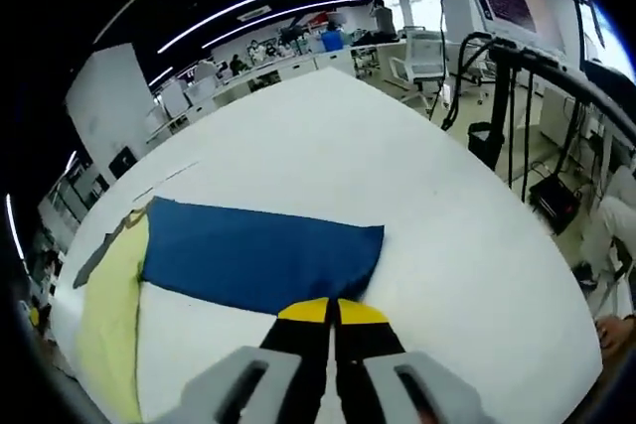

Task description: Fold the garment on the visible template until the final outline fits inside the template.

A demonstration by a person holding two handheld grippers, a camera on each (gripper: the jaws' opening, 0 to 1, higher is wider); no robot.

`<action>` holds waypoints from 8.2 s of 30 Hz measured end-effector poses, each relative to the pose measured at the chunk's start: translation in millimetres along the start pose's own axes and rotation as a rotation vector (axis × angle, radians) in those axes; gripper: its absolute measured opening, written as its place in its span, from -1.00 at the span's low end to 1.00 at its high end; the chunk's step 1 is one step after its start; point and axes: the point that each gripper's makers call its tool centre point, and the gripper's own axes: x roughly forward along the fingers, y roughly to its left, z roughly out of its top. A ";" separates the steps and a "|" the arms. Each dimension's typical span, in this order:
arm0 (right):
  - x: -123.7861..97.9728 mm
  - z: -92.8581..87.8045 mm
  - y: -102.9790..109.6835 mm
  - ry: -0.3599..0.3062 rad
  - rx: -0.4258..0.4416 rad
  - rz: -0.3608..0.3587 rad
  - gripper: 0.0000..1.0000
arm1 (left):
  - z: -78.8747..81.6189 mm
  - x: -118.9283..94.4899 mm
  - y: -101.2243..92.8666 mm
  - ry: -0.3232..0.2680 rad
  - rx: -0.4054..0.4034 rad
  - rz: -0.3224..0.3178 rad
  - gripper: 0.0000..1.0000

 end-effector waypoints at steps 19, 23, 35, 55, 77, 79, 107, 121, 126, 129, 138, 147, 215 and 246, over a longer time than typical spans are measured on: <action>17.3 84.4 165.1 -0.071 -0.228 0.352 -1.00 | -4.3 4.0 -12.3 0.058 0.179 0.025 -0.10; 23.5 90.7 194.3 -0.069 -0.233 0.425 -1.00 | -3.0 5.8 -11.5 0.038 0.169 0.023 -0.11; 46.4 89.5 278.7 -0.033 -0.330 0.561 -1.00 | -6.5 7.6 -7.7 0.037 0.167 0.030 -0.14; 65.0 78.0 377.6 0.002 -0.387 0.689 -1.00 | -6.0 8.8 3.5 0.028 0.140 0.046 -0.16; 49.9 71.4 479.1 0.002 -0.423 0.872 -1.00 | -6.2 11.0 6.1 0.027 0.126 0.042 -0.17; 50.5 68.6 486.8 0.006 -0.432 0.882 -1.00 | -6.0 10.9 6.3 0.026 0.124 0.042 -0.17; 108.8 -28.3 519.5 0.208 -0.543 0.875 -1.00 | -18.0 17.0 13.0 0.100 0.241 0.090 0.29; 118.5 -44.7 529.7 0.235 -0.534 0.874 -1.00 | -21.2 19.3 16.6 0.118 0.246 0.097 0.45; 127.7 -55.4 529.9 0.266 -0.523 0.869 -1.00 | -22.8 19.6 17.4 0.126 0.240 0.094 0.43; 130.6 -62.5 530.6 0.279 -0.535 0.867 -1.00 | -22.7 19.7 18.8 0.125 0.236 0.094 0.43; 130.7 -69.5 531.5 0.260 -0.560 0.888 -1.00 | -23.3 19.6 19.4 0.127 0.229 0.094 0.41; 120.7 -64.2 512.8 0.165 -0.614 0.889 -0.41 | -25.9 20.5 18.3 0.137 0.223 0.088 0.41; 16.5 -14.6 258.5 -0.156 -0.459 0.553 0.95 | 41.7 9.6 167.8 0.098 0.237 0.389 0.30; 13.1 -7.1 249.9 -0.169 -0.446 0.525 0.90 | 56.0 -8.6 286.8 -0.003 0.044 0.697 -0.55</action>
